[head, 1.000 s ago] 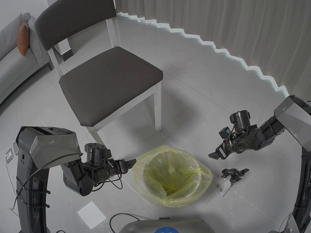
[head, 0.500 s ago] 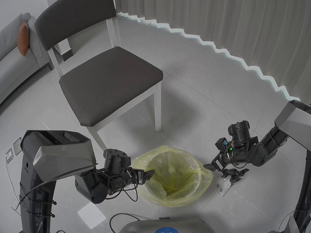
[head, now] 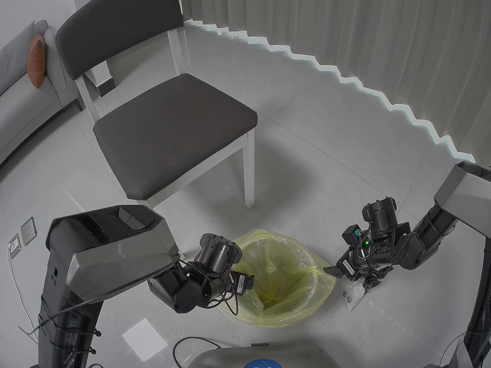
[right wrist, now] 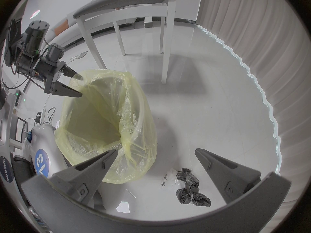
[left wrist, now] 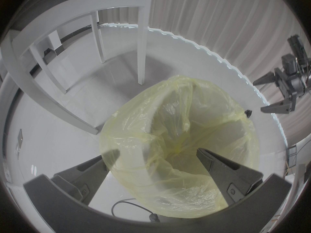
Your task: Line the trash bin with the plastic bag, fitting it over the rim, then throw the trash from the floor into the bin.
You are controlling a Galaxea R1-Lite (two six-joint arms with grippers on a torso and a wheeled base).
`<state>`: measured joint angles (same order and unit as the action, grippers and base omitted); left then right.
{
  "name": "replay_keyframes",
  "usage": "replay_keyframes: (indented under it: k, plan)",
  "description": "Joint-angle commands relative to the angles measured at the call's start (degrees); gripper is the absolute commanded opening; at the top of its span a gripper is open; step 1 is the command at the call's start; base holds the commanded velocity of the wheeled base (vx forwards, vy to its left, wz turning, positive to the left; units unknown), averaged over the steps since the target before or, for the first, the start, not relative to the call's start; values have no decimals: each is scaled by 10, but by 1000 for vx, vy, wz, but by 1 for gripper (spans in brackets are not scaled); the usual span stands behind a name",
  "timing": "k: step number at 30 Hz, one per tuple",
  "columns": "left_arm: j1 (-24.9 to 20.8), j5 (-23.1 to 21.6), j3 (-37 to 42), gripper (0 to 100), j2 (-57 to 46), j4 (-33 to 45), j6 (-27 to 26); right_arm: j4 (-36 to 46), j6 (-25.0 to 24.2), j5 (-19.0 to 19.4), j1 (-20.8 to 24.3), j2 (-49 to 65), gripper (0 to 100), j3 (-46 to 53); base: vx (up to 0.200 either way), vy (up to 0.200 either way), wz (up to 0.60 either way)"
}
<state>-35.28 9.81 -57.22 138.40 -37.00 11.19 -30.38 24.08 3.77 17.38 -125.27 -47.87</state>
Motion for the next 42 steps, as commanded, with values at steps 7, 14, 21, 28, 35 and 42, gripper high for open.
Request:
replay_keyframes:
  k: [7,14,21,28,35,42]
  plan:
    - [7,7,22,100,-10,6,-6,0,1,0,-2,4,100,15,0,0,0]
    - [23,7,63,100,-30,3,-16,0,5,0,-2,5,100,20,0,0,0]
    - [48,2,105,100,-38,-3,-21,0,5,0,-2,20,100,24,0,0,0]
    - [55,-1,133,100,-36,-28,-21,1,5,0,0,25,100,28,0,0,0]
    - [56,-2,148,100,-28,-46,-20,1,4,0,6,24,100,37,0,0,0]
    - [53,-2,136,100,6,-64,-21,0,5,0,9,28,100,40,0,0,0]
